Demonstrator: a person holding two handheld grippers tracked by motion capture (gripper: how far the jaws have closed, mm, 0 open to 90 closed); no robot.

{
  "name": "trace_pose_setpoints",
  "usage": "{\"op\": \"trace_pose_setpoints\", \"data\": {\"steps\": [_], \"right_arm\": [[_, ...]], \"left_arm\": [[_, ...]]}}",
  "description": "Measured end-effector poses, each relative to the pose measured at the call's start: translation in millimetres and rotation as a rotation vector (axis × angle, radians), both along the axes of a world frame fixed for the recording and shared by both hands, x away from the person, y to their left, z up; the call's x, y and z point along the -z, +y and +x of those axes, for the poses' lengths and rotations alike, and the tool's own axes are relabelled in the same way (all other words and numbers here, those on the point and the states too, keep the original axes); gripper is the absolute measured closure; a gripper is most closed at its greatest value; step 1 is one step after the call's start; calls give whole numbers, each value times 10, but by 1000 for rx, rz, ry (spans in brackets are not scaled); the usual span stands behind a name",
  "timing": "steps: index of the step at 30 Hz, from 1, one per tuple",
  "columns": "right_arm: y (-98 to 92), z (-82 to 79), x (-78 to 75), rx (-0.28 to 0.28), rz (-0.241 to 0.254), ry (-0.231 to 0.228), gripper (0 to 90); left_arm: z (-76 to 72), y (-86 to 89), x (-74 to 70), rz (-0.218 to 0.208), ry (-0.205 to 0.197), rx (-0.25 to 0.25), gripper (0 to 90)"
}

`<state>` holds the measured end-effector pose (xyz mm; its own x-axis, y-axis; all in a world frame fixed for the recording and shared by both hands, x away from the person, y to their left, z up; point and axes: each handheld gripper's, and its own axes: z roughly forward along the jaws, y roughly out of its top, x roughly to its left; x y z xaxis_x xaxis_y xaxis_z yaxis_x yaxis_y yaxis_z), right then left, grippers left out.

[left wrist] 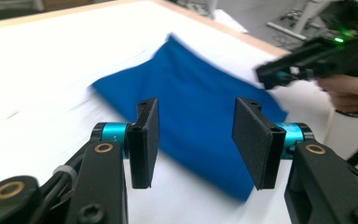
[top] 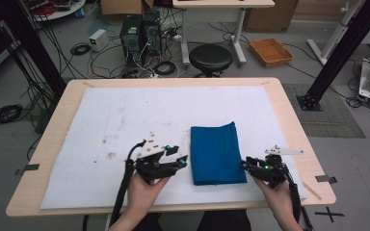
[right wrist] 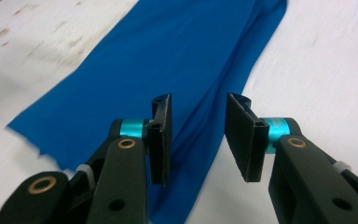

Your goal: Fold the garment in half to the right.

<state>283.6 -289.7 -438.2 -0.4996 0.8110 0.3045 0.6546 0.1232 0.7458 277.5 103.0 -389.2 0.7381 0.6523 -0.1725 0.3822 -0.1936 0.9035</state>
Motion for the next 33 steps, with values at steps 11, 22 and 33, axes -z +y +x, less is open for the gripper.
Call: {"op": "trace_pose_setpoints", "data": {"steps": [11, 22, 33], "right_arm": [[-6, -132, 46, -22, -45, 18, 879], [-50, 394, -196, 80, -16, -26, 704], [227, 1363, -142, 167, -51, -9, 736]], "left_arm": [[-34, 426, 117, -24, 45, -66, 509], [-16, 490, 144, -19, 55, -68, 509], [80, 613, 233, -9, 70, -99, 471]]}}
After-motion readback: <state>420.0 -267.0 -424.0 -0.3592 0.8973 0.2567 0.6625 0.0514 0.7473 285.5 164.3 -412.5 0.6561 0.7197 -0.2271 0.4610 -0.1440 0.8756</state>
